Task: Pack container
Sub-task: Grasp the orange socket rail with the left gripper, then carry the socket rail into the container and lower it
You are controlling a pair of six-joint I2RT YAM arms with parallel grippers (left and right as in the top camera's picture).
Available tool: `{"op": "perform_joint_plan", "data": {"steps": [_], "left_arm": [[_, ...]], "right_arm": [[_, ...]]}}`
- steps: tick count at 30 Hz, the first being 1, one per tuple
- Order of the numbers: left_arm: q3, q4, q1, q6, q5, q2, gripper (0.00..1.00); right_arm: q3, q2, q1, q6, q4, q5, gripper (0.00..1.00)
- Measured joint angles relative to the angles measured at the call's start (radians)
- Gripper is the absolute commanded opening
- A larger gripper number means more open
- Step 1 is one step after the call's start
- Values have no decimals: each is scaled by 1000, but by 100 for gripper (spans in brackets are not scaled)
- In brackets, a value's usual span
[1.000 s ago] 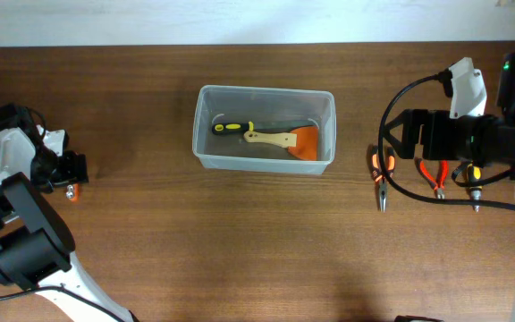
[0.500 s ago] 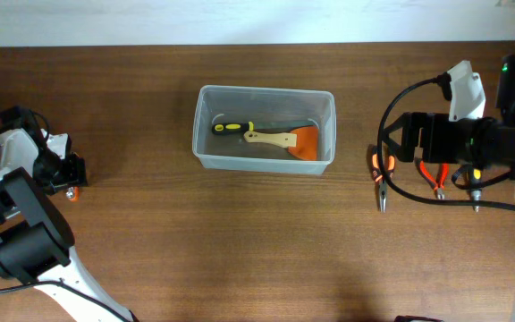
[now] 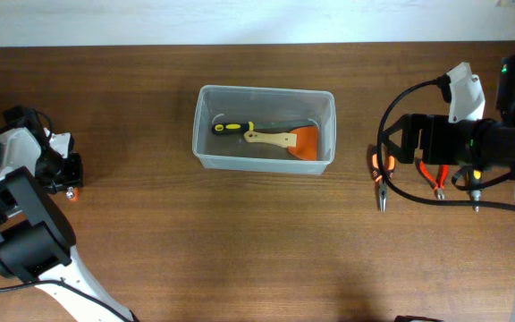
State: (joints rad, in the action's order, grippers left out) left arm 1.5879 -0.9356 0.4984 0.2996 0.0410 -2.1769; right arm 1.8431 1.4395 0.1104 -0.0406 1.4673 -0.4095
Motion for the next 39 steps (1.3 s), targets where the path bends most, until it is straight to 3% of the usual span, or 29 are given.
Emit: {"op": "perform_joint_plan", "data": {"steps": [12,16,23,32,39], "left_arm": [[0,-7,0,0,0,0,21],[0,-10,0,-4,-4,0,2],[58,-151,0,-3,-67,-18,2],[448,-431,-72,-3,-93,-26,2],[826,-573,-269,45,-94,-21,2]], "right_arm": [[0,0,0,-1,22,0,99],[0,0,0,0,22,0,99],[0,0,0,0,26,0,99],[0,0,0,-1,34,0,99],[0,0,0,0,36,0,99]]}}
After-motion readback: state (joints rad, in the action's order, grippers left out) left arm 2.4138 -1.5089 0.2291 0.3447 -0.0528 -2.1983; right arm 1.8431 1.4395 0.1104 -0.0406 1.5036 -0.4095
